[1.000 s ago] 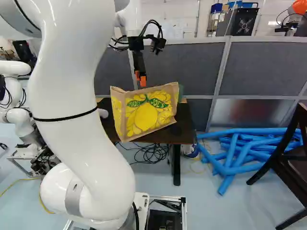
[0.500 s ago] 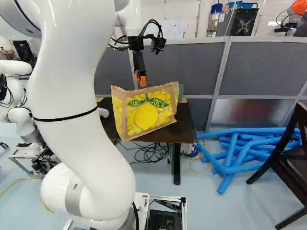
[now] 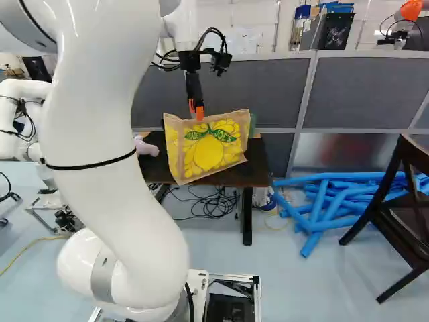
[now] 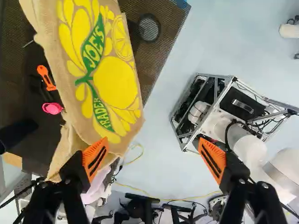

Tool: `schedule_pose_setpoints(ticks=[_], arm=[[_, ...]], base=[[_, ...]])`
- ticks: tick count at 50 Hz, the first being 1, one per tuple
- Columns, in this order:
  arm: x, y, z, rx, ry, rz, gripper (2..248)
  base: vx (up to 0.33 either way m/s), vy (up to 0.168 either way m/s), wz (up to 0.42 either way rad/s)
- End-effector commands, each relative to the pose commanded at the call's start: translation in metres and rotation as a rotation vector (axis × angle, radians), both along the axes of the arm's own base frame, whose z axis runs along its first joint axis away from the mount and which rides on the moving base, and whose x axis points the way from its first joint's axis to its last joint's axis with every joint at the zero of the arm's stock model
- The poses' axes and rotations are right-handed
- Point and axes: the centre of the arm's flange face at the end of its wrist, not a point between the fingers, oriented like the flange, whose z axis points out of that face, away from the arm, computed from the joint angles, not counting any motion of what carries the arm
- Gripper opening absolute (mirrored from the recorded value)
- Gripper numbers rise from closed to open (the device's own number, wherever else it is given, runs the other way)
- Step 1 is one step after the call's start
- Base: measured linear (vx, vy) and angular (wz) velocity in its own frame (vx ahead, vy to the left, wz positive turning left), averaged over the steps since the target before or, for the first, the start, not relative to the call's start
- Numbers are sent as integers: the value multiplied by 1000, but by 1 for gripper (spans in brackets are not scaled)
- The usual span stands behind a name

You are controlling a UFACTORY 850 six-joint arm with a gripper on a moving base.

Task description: Pick up the bag on the ground and place it on the table

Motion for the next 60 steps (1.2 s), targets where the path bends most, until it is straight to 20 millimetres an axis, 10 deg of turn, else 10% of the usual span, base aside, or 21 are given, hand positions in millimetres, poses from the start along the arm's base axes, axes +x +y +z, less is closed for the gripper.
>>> schedule_pose_setpoints(ticks=[60], arm=[[0, 0, 0, 0, 0, 0, 247]], base=[[-190, -1, 15]])
